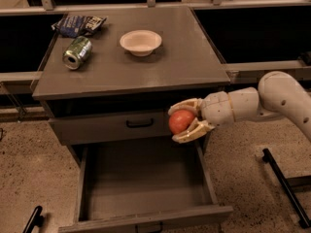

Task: Place apple into middle drawer

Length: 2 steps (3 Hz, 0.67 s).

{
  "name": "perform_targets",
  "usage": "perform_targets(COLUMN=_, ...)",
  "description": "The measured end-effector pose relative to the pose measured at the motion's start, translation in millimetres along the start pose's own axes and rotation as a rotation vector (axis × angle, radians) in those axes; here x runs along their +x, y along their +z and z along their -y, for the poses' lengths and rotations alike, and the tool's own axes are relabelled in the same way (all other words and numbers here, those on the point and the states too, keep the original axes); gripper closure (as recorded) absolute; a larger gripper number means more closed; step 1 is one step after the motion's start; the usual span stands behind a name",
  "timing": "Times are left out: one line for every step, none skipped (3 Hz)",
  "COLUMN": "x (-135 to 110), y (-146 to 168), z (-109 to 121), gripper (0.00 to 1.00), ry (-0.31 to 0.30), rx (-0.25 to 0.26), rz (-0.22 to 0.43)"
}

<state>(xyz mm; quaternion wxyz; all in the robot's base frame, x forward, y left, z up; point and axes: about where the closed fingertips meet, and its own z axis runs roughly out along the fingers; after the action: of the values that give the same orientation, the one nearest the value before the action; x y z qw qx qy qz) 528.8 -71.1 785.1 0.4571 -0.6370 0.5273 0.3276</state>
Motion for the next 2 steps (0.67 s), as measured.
perform_targets(x=26.4, y=28.0, z=-28.9, gripper=1.0, ry=0.031, rx=-0.106, rz=-0.001)
perform_targets(x=30.6, y=31.9, z=-31.0, gripper=1.0, ry=0.038, rx=-0.108, rz=-0.004)
